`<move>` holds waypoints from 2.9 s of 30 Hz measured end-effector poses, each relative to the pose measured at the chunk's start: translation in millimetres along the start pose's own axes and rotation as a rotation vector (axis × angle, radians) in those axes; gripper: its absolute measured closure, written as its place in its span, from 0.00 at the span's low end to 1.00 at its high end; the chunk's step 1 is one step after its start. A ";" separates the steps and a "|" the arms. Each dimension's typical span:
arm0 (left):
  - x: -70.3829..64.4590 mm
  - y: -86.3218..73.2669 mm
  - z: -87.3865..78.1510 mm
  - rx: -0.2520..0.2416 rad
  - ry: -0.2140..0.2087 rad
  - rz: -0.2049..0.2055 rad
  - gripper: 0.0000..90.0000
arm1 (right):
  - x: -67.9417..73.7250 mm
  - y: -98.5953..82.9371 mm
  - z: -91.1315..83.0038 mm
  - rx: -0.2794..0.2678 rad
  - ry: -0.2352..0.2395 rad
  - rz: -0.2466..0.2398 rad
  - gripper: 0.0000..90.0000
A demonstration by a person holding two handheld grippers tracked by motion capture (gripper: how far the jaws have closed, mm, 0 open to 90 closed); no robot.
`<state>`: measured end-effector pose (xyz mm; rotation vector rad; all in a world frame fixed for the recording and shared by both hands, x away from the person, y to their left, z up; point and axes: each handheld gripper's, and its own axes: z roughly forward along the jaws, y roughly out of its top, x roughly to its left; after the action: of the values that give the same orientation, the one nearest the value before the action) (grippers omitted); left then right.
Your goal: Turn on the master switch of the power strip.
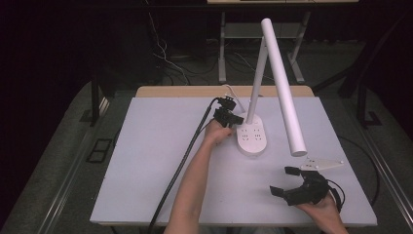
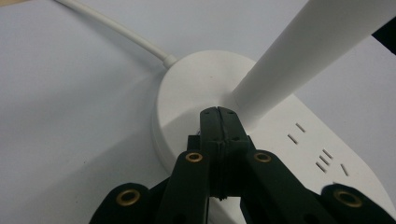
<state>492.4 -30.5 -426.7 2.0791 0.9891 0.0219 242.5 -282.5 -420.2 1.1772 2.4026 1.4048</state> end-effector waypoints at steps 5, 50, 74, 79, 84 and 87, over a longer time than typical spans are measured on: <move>2.0 -3.5 -1.1 -0.032 -0.039 -0.003 1.00 | 0.5 0.1 1.1 0.002 0.002 -0.003 0.00; 3.9 -23.1 -118.4 -0.187 -0.081 0.087 0.36 | -2.3 0.0 1.2 0.003 0.005 0.000 0.00; 7.0 -81.4 -189.5 -0.217 -0.096 0.095 0.00 | -2.0 -0.6 1.4 0.005 0.002 0.004 0.00; 5.5 -95.2 -197.8 -0.227 -0.088 0.092 0.00 | -2.1 -0.5 1.6 0.007 0.000 0.005 0.00; 1.4 -113.1 -206.4 -0.245 -0.077 0.081 0.00 | -1.7 -0.4 2.0 0.009 0.002 0.011 0.00; -1.3 -125.9 -209.3 -0.252 -0.077 0.078 0.00 | -1.6 -0.4 2.4 0.010 0.001 0.010 0.00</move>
<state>341.0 153.2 -371.9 1.8715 0.8145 0.1010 244.5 -282.1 -422.4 1.1930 2.4104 1.3981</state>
